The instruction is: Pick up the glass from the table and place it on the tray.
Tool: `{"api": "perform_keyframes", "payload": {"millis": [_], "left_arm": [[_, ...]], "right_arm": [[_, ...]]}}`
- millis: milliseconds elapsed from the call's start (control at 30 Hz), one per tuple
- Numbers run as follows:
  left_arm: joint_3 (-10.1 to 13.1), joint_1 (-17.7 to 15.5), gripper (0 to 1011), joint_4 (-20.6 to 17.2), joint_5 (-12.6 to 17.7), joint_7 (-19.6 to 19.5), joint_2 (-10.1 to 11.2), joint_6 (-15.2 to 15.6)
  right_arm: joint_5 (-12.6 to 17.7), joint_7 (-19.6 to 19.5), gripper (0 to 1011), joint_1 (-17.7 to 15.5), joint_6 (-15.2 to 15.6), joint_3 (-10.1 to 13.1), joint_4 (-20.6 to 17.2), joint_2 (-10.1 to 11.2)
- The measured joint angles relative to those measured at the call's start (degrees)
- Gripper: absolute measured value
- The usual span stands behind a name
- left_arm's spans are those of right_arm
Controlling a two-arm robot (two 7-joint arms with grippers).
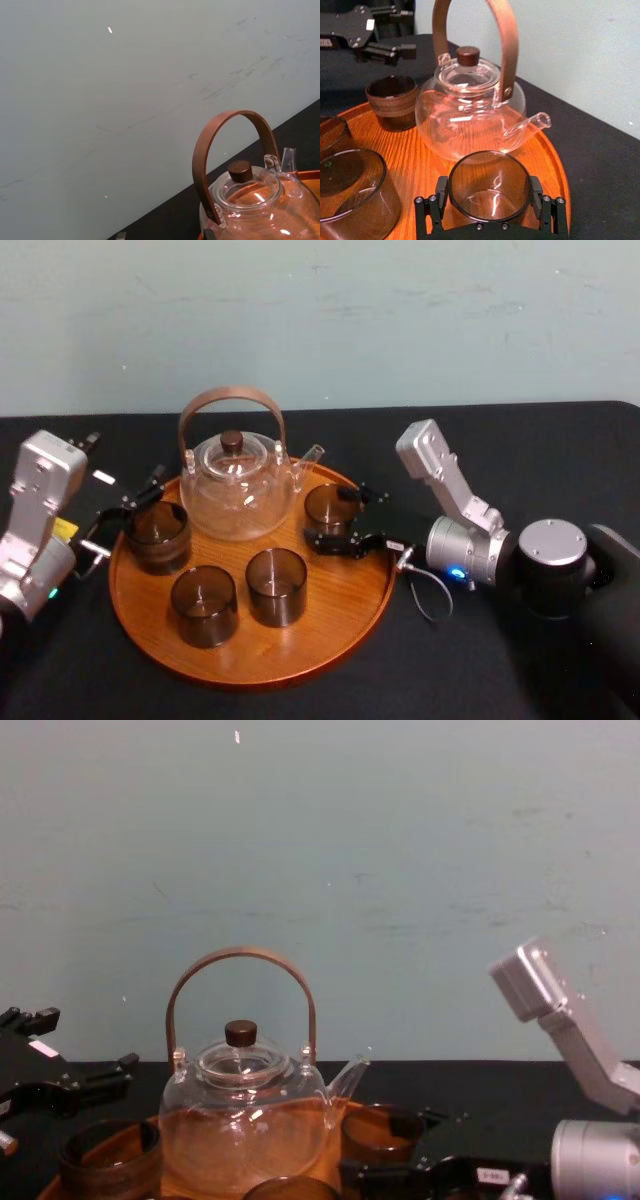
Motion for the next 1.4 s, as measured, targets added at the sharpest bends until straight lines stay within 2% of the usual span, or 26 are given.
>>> {"api": "perform_keyframes", "payload": {"millis": [167,333,533,733,1000,1267,1400], "left_arm": [[0.0,0.0,1002,0.0,0.0,0.0,0.0,0.0],[0.0,0.0,1001,0.0,0.0,0.0,0.0,0.0],[0.0,0.0,1001,0.0,0.0,0.0,0.0,0.0],[0.0,0.0,1001,0.0,0.0,0.0,0.0,0.0],[0.0,0.0,1001,0.0,0.0,0.0,0.0,0.0],[0.0,0.0,1001,0.0,0.0,0.0,0.0,0.0],[0.0,0.0,1001,0.0,0.0,0.0,0.0,0.0]], "right_arm": [[0.5,1.2,1002,0.1,-0.2,0.1,0.2,-0.1],[1.3,1.7,1002,-0.6,0.5,0.4,-1.7,0.7],[2.0,0.8,1002,-2.8,1.4,1.1,-7.7,2.9],[2.5,-1.4,1002,-6.5,2.7,1.9,-16.3,6.2],[3.0,-3.9,1002,-11.1,3.4,3.3,-23.9,9.5],[3.6,-7.3,1002,-15.7,3.6,6.3,-28.0,12.3],[3.9,-9.8,1002,-18.4,3.3,8.8,-29.5,13.4]]}}
